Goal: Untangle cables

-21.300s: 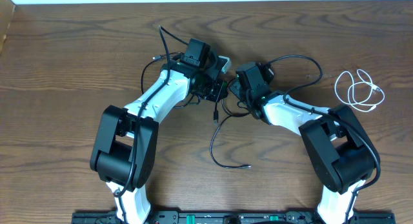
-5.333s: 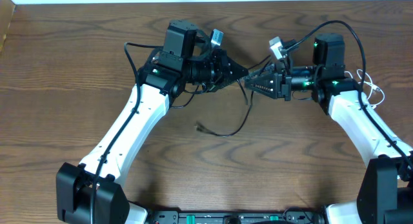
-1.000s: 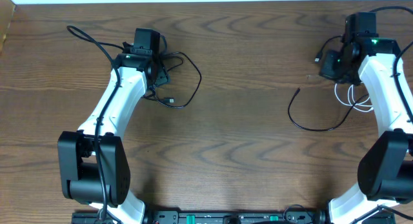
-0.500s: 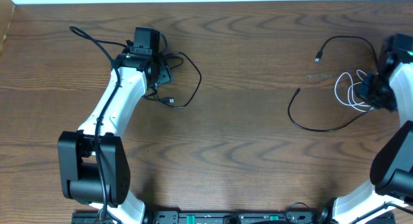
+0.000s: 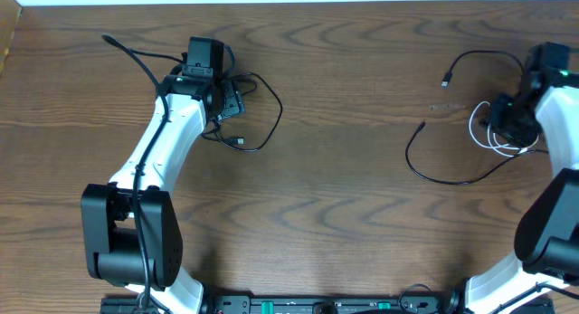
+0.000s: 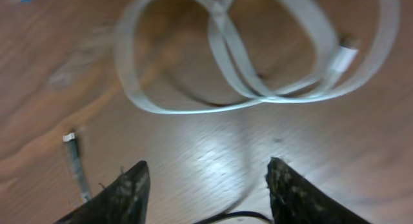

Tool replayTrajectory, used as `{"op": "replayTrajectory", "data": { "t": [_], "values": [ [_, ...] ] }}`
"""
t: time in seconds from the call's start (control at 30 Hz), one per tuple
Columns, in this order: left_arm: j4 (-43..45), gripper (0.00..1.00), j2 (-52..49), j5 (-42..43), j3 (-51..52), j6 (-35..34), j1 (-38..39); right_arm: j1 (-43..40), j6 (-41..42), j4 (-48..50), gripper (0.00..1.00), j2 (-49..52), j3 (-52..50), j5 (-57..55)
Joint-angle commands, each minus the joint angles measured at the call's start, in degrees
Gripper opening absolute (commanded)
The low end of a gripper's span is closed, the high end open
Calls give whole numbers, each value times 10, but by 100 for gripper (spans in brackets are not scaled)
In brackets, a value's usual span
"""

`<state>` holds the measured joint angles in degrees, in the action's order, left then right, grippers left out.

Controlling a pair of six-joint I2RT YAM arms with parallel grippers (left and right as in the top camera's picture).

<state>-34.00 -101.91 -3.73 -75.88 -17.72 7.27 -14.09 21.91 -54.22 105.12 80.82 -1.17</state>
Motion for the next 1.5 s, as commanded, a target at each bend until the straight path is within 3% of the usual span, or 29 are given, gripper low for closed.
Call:
{"op": "replayTrajectory", "data": {
  "t": [0.0,0.23,0.3,0.37,0.4,0.57,0.7,0.97,1.2,1.33,1.4,1.47],
  "values": [
    [29,78,-21,3,30,14,-1,35,-10,13,62,2,-3,38],
    [62,77,-54,3,45,14,-1,97,-9,47,71,2,-3,39],
    [63,66,-55,3,45,14,-1,115,-9,56,72,2,-3,43],
    [65,42,-55,9,45,14,-1,129,-9,63,73,2,-3,48],
    [67,36,-55,23,45,14,-1,138,-9,67,73,2,-3,48],
    [76,28,-55,106,45,14,-1,178,-10,90,78,2,-3,48],
    [85,14,-55,201,45,14,-1,206,-9,111,81,2,-3,48],
    [118,14,-55,493,45,67,2,243,-10,136,85,2,-3,70],
    [128,17,-55,530,45,75,26,255,-92,168,90,2,-3,194],
    [136,36,-55,525,45,76,45,266,-177,176,97,3,-3,293],
    [137,56,-55,488,45,76,53,274,-189,176,99,3,-3,297],
    [131,64,-55,440,45,76,55,277,-188,177,99,3,-3,294]
  ]
}}
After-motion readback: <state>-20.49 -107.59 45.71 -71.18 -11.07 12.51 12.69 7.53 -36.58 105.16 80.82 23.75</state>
